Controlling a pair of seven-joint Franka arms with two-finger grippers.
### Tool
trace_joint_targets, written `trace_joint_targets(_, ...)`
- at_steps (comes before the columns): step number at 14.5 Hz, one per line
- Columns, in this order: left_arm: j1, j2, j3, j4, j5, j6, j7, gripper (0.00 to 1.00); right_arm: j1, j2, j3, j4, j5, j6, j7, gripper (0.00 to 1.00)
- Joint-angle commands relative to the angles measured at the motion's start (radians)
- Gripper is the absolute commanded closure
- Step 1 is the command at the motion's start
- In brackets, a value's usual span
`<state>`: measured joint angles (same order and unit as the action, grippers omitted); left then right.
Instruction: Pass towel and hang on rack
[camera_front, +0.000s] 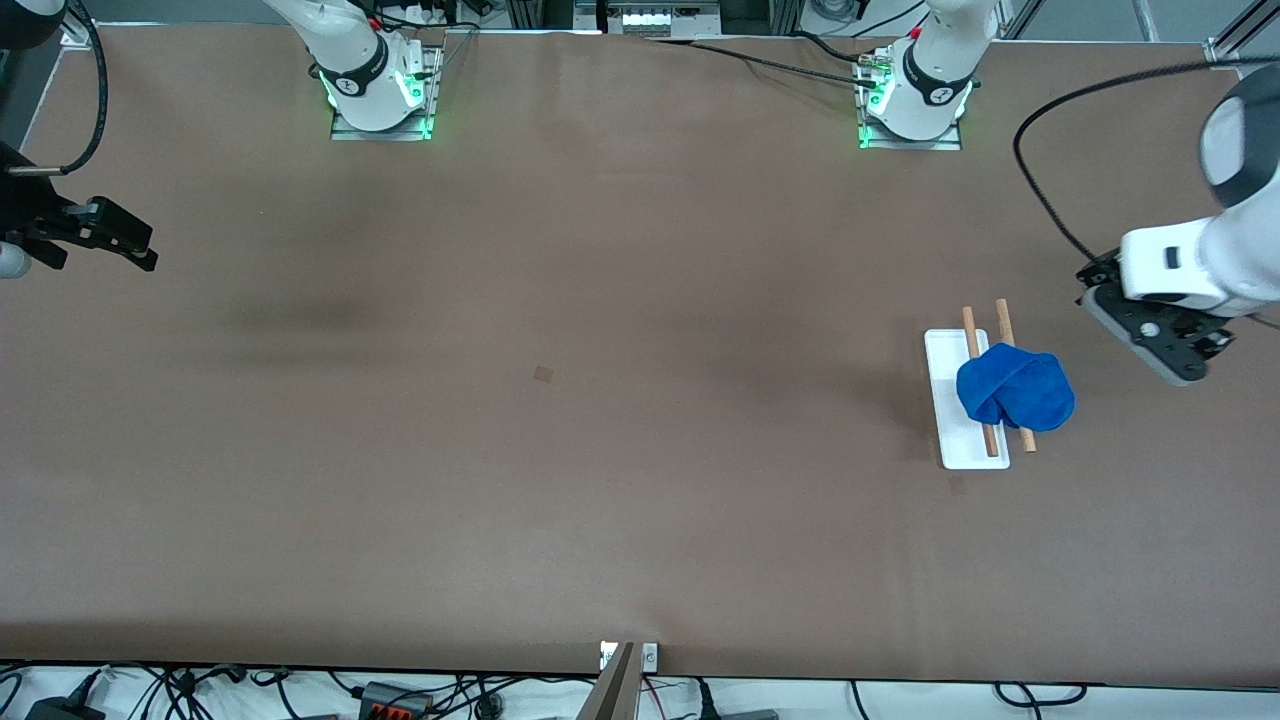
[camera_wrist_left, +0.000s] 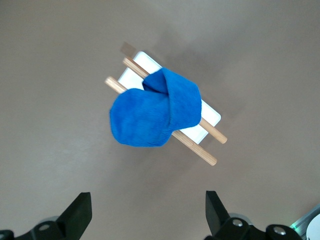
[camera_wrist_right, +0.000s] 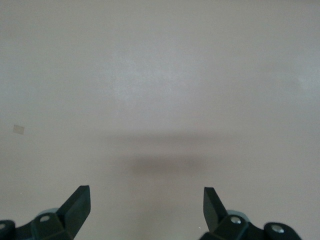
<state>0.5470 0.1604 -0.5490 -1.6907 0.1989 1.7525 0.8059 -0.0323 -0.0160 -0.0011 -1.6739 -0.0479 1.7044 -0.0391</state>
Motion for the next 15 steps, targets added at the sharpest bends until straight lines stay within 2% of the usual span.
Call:
trace_joint_targets(1, 0.004, 0.016, -0.003, 0.095, -0.036, -0.063, -0.019, 0.00, 0.005, 0.001, -0.002, 0.016, 0.005, -0.006, 0.004, 0.00)
trace_joint_targets(6, -0.018, -0.017, 0.015, 0.123, -0.113, -0.094, -0.247, 0.00, 0.006, 0.001, -0.002, 0.016, 0.005, -0.014, 0.005, 0.00)
trace_joint_targets(7, -0.063, -0.037, 0.046, 0.117, -0.115, -0.093, -0.336, 0.00, 0.006, -0.002, -0.002, 0.016, 0.008, -0.015, 0.007, 0.00)
trace_joint_targets(8, -0.143, -0.054, 0.126, 0.118, -0.127, -0.096, -0.463, 0.00, 0.005, -0.002, -0.002, 0.016, 0.010, -0.015, 0.007, 0.00)
trace_joint_targets(10, -0.258, -0.071, 0.281, 0.115, -0.240, -0.114, -0.626, 0.00, 0.005, -0.004, -0.002, 0.014, 0.010, -0.019, 0.008, 0.00)
trace_joint_targets(11, -0.280, -0.079, 0.311, 0.114, -0.246, -0.116, -0.629, 0.00, 0.006, -0.004, -0.002, 0.014, 0.010, -0.020, 0.008, 0.00)
trace_joint_targets(15, -0.323, -0.102, 0.349, 0.112, -0.257, -0.123, -0.636, 0.00, 0.005, -0.005, -0.002, 0.014, 0.013, -0.028, 0.011, 0.00)
